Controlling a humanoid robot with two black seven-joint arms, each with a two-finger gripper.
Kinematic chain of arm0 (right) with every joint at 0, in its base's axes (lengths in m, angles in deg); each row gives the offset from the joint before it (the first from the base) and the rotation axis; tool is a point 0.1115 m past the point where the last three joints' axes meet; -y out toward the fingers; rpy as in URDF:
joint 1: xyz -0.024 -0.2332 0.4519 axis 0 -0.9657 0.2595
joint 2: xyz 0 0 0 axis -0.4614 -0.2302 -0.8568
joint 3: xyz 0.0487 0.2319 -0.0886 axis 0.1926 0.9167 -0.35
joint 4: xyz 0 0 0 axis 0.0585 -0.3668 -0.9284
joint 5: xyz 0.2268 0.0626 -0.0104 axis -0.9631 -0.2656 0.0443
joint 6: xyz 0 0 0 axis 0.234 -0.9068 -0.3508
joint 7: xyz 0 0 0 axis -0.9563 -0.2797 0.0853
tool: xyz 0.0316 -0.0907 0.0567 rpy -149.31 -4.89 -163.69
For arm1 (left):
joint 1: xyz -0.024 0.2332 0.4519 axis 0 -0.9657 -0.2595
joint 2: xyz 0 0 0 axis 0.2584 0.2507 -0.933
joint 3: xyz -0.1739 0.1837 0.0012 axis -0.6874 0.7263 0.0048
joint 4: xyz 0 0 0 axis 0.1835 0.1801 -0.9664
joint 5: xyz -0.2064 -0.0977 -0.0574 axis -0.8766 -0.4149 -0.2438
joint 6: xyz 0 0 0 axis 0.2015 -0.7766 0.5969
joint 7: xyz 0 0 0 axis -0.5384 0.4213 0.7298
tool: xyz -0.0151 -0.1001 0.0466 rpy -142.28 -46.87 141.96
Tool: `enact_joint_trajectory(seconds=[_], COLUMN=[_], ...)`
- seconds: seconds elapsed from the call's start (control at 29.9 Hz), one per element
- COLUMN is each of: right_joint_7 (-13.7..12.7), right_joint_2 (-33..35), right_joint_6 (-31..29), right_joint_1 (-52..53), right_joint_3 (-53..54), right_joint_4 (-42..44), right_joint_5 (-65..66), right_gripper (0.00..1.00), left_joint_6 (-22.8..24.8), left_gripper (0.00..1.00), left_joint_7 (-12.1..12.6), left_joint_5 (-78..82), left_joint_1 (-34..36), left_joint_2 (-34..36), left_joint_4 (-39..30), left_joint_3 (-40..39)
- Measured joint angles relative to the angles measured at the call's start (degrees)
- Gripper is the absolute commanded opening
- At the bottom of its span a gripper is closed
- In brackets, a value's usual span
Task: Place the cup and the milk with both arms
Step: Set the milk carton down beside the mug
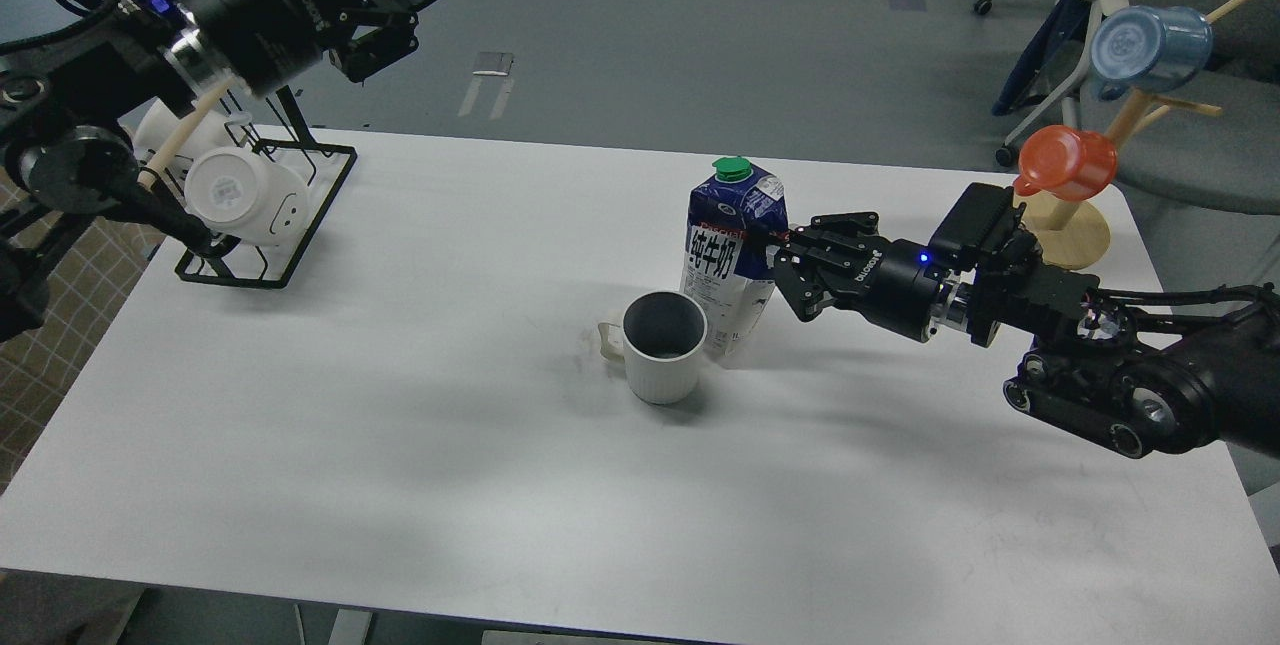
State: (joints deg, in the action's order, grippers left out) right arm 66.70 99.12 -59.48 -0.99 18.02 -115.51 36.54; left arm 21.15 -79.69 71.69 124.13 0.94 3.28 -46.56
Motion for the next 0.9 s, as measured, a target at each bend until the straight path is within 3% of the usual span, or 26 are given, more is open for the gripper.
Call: enact_joint_trajectory(seconds=[0.1,0.27,0.9], right_joint_7=[0.0,0.0,0.0], right_joint_2=[0.0,0.3,1.8], right_joint_6=[0.0,0.0,0.0], right_joint_1=[0.0,0.0,-0.2], right_joint_3=[0.0,0.0,-0.1], right_joint_4=[0.0,-0.2,-1.8], right_joint_5=[0.0,-0.1,-0.2], right_gripper=[0.38,0.43,0.51], left_joint_6=[0.0,0.0,0.0], left_gripper=[0.94,0.94,0.94], left_joint_7=[0.0,0.0,0.1], left_joint_5=[-0.1,-0.1,-0.1], left_joint_1=[0.0,0.0,0.0], left_joint_2=[0.0,0.0,0.0], left_joint_4=[0.0,0.0,0.0], left_joint_3=[0.0,0.0,0.0])
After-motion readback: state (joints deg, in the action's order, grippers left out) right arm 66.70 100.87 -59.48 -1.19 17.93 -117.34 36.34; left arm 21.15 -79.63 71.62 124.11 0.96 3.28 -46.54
